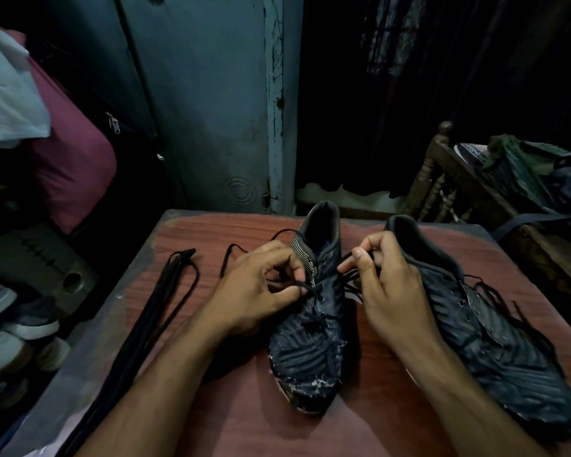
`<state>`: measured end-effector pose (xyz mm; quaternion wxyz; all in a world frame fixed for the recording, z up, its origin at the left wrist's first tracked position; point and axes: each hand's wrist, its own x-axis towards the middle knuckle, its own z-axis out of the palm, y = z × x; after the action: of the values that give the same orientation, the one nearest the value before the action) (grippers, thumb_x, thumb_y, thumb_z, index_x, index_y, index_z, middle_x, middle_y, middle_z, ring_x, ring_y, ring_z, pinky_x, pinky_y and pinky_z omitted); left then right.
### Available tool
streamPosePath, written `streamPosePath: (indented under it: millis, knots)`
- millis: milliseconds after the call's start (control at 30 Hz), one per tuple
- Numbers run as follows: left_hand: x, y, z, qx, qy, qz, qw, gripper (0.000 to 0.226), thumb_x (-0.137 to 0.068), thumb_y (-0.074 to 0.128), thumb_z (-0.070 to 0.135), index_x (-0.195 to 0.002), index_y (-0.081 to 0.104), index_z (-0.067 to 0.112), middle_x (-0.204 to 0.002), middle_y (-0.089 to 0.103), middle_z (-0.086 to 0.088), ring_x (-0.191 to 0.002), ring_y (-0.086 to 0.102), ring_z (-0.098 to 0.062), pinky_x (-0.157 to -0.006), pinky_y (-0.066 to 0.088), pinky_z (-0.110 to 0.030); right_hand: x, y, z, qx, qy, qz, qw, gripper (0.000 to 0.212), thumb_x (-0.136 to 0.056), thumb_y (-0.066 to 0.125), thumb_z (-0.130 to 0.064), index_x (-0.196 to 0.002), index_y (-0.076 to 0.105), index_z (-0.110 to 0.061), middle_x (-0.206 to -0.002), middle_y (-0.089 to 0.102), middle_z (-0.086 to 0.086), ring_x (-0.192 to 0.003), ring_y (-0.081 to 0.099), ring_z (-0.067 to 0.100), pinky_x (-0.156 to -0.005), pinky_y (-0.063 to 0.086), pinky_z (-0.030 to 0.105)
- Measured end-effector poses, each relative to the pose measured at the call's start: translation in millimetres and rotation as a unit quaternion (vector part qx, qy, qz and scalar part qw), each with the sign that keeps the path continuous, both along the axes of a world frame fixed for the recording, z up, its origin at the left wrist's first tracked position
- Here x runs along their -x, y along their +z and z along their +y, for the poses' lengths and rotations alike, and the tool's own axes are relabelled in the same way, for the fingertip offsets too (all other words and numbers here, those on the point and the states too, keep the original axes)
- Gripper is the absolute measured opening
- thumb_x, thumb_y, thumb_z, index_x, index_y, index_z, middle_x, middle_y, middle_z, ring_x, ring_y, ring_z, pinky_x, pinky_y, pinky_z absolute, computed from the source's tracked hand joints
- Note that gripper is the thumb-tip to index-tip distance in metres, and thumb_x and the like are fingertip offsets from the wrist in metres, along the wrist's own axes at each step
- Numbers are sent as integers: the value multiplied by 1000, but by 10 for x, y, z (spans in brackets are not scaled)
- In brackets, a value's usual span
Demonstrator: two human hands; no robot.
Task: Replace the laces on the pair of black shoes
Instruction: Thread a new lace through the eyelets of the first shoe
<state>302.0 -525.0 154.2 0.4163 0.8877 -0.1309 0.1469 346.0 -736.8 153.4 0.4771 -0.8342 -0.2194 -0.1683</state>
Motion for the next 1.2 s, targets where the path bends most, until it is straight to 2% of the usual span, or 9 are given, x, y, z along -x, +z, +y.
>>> streamPosePath:
  millis: [133,300,433,533,667,767,900,1067,1200]
  knots:
    - [-16,-19,23,-2,-18,10,1000,16,-79,84,21,-83,70,30,-97,62,11,-95,64,-14,-85,51,-25,-9,-5,12,-25,-3,11,1000,8,-106,48,-21,-99,49,-19,-84,74,-11,-80,70,0,-66,52,14]
    - [-17,-33,10,-10,-2,1,1000,14,-74,78,35,-76,65,34,-93,61,11,-91,63,-14,-80,51,-25,-7,10,7,-35,0,29,999,8,-105,50,-25,-97,50,-23,-85,75,-11,-77,71,3,-70,61,38]
    - [2,-13,-30,2,25,-20,999,12,-73,70,20,-73,60,26,-89,67,8,-85,66,-15,-75,52,-33,9,38,-21,-23,5,19,1000,14,-97,64,-18,-89,56,-26,-82,70,-8,-74,69,12,-71,57,43]
    - [16,-6,-44,19,30,-10,999,18,-75,68,9,-74,57,22,-84,71,4,-79,68,-17,-71,53,-37,18,70,-16,1,41,8,999,20,-91,66,-6,-88,62,-26,-84,69,-9,-77,67,11,-74,55,33]
    - [36,20,-55,12,15,-2,1000,21,-78,67,5,-81,58,24,-83,68,6,-73,63,-11,-65,49,-25,-2,64,-5,115,117,-18,986,26,-92,58,2,-95,72,-19,-89,62,-8,-82,60,6,-74,42,14]
    - [43,27,-67,28,12,8,1000,24,-79,69,2,-83,59,23,-81,67,8,-69,60,-4,-64,45,-18,5,42,21,140,129,16,982,23,-92,53,-12,-96,73,-22,-91,60,-9,-81,57,5,-72,41,15]
    - [45,23,-77,32,8,2,999,20,-79,70,6,-86,60,23,-83,67,6,-77,65,-13,-71,53,-34,1,-9,37,182,103,31,977,11,-92,61,-37,-96,68,-31,-93,60,-14,-84,56,0,-77,45,18]
    - [45,22,-84,20,8,-1,1000,26,-79,70,5,-90,62,27,-84,67,9,-80,66,-15,-74,54,-37,-80,-27,52,196,124,6,973,8,-95,65,-21,-95,67,-29,-81,58,-16,-77,54,-4,-73,43,20]
    - [42,24,-80,16,12,7,1000,30,-77,71,2,-91,65,27,-84,68,13,-81,67,-13,-74,54,-32,-180,50,82,265,139,44,953,6,-94,65,-31,-89,63,-32,-66,61,-5,-61,56,5,-64,52,34]
